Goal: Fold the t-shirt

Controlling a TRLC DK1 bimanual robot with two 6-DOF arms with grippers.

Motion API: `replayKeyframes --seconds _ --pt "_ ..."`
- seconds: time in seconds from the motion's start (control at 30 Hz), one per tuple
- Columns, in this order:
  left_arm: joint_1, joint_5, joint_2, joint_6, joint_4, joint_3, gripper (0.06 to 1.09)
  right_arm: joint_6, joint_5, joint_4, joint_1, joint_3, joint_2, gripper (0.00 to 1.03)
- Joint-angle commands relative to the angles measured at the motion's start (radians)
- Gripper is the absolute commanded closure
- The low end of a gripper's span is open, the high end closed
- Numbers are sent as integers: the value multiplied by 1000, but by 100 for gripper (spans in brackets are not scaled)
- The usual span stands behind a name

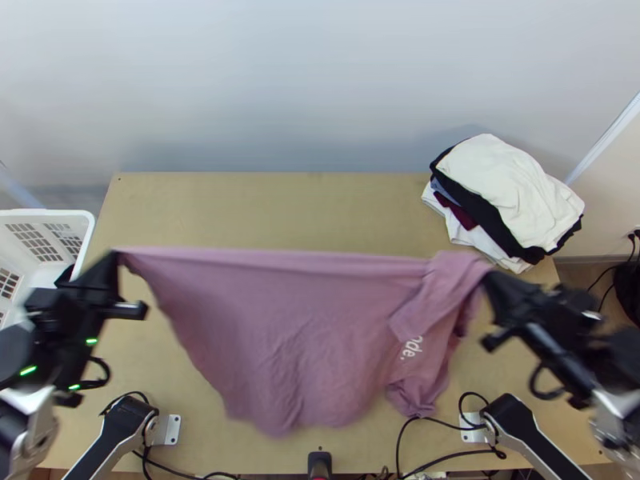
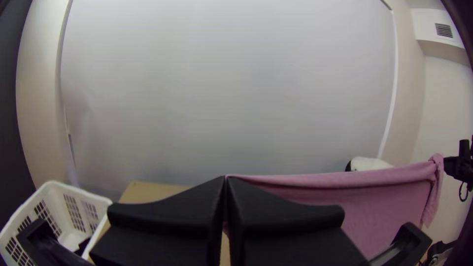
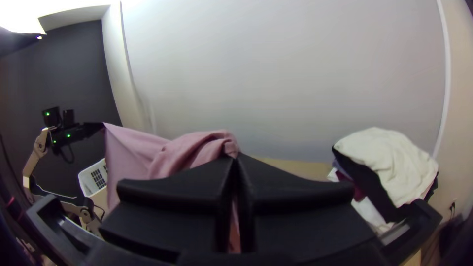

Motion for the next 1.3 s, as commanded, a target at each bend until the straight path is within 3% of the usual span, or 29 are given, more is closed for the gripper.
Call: replayKeyframes --seconds 0.0,0.23,0.43,0.63,0.87,1.27 --pt "5 -15 -7 -72 18 -108 105 42 35 89 18 -98 22 100" --pt "-4 7 223 -91 136 -171 105 77 35 378 23 -211 270 100" --pt "50 54 533 -76 320 -80 105 134 30 565 -19 -133 603 100" --pt "168 189 873 -127 448 78 105 212 3 565 -85 68 953 100" --pt "194 194 1194 -177 452 305 105 261 4 560 -115 251 1214 100" --pt "214 194 1461 -230 445 553 105 313 4 473 -178 547 1493 97"
